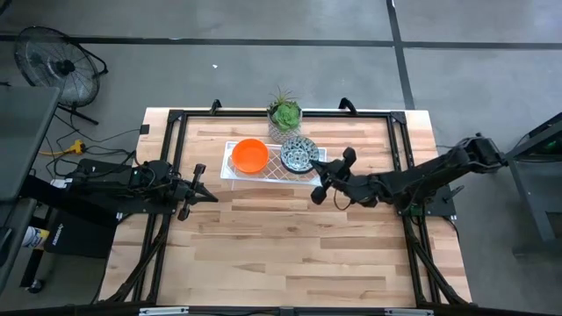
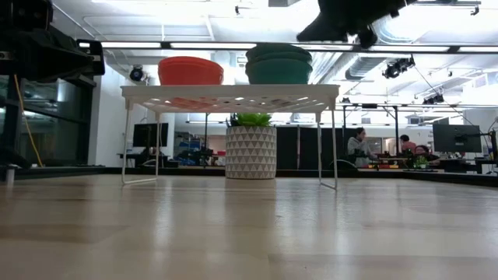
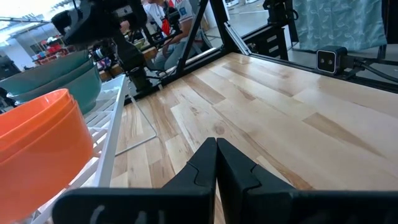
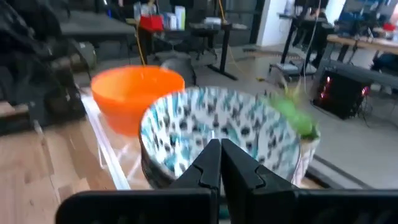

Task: Pick & Place Mini bowls
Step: Return to Home Position

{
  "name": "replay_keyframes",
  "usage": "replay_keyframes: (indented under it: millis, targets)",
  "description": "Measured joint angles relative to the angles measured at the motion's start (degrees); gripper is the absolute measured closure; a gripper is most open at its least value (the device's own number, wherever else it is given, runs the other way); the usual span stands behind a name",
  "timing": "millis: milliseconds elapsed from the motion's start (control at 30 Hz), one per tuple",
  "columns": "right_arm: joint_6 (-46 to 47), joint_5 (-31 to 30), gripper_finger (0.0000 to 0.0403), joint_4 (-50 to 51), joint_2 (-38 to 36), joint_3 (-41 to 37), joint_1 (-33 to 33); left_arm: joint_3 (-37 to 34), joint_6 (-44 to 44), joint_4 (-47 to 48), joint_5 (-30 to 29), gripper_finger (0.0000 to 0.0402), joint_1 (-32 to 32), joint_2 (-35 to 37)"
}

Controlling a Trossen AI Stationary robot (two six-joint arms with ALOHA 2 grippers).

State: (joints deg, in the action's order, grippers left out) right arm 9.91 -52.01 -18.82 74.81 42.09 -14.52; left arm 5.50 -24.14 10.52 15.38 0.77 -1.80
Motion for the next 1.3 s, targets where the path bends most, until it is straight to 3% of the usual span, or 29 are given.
replay_keyframes:
  millis: [233, 333, 467, 600, 700, 833, 1067, 1300]
  targets:
    - [-11.5, 0.1, 0.0402, -2.8, -4.5, 5.7, -0.6, 0.0, 0.0, 0.0, 0.0, 0.0401, 0.0, 0.0]
    - [-13.6, 1.9, 0.0402, 2.7, -7.6, 9.4, -1.0, 0.0, 0.0, 0.0, 0.0, 0.0401, 0.0, 0.0]
    - [-6.9, 9.0, 0.0402, 21.8, -12.1, 15.0, -1.3, 0.0, 0.0, 0.0, 0.0, 0.0401, 0.0, 0.0]
    - [3.2, 19.3, 0.0403, 47.2, -16.0, 20.3, -1.2, 0.0, 0.0, 0.0, 0.0, 0.0401, 0.0, 0.0]
    - [7.0, 23.5, 0.0403, 61.9, -19.1, 21.1, -1.2, 0.0, 0.0, 0.0, 0.0, 0.0401, 0.0, 0.0]
    - [10.8, 24.6, 0.0403, 65.3, -27.6, 12.8, -1.3, 0.0, 0.0, 0.0, 0.0, 0.0401, 0.0, 0.0]
    - [11.0, 29.5, 0.0403, 52.8, -45.1, -7.3, -2.0, 0.0, 0.0, 0.0, 0.0, 0.0401, 0.0, 0.0]
    - [14.9, 29.9, 0.0403, 47.1, -58.3, -20.1, -1.5, 0.0, 0.0, 0.0, 0.0, 0.0401, 0.0, 0.0]
